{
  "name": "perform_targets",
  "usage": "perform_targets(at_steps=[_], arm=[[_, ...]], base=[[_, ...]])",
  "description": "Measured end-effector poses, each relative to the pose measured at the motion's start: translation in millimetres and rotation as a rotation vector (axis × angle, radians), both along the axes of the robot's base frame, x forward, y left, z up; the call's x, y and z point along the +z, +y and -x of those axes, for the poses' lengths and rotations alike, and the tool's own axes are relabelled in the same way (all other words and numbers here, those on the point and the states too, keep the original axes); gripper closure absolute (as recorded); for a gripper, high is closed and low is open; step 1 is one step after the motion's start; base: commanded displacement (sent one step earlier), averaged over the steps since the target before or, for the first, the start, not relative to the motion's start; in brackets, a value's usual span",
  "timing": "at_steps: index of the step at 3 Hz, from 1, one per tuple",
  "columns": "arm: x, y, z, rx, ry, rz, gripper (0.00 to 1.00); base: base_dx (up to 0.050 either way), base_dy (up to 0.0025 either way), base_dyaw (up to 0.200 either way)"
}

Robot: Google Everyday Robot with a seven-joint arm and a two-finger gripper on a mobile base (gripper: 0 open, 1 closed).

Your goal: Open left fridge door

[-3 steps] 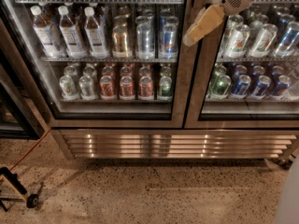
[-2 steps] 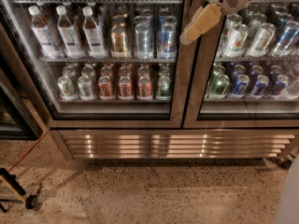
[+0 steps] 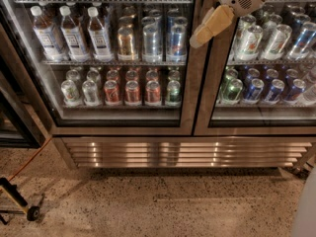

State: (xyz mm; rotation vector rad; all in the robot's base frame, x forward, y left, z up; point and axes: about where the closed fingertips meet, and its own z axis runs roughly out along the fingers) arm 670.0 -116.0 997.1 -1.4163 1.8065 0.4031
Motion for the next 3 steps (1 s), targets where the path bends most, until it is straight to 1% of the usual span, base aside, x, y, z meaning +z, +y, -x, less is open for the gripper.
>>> perform_targets(at_steps=[2,3], arm=[[-4.1,1.5,2.1,0.011,0.012,-0.010,0.00],[-4.2,1.5,2.1,0.011,0.013,-0.010,0.19]], base=[[0.000,0.00000,0.000],[0.000,0.00000,0.000]])
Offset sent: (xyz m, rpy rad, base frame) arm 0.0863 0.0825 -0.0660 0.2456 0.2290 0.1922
